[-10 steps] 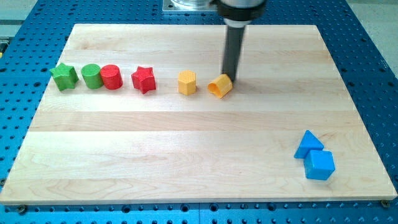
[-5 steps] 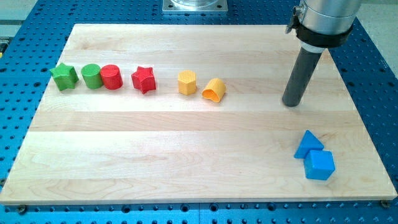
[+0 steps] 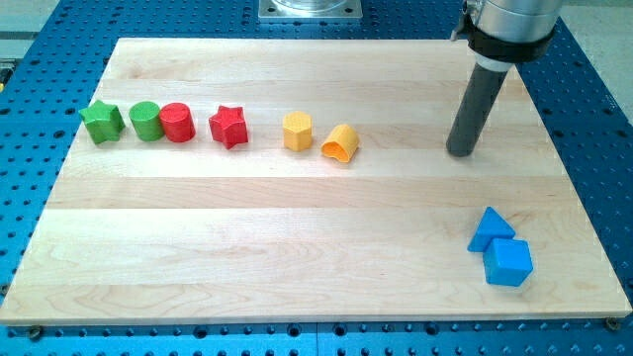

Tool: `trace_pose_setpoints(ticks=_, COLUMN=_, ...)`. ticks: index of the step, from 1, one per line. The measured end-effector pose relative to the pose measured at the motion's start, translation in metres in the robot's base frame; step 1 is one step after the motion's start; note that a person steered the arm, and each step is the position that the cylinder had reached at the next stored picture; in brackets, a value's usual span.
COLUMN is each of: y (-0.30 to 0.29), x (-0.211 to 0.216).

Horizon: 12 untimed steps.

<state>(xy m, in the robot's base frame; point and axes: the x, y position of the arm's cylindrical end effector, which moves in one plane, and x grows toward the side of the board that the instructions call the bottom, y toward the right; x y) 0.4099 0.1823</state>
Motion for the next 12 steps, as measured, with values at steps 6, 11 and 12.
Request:
trace_pose_setpoints(ticks=6, y=-0.281, x=-0.063)
trace_pose_setpoints(ticks=11, y=-0.333, x=-0.129)
trace_pose_setpoints(ticks=12, y=-0.323, x=-0.04)
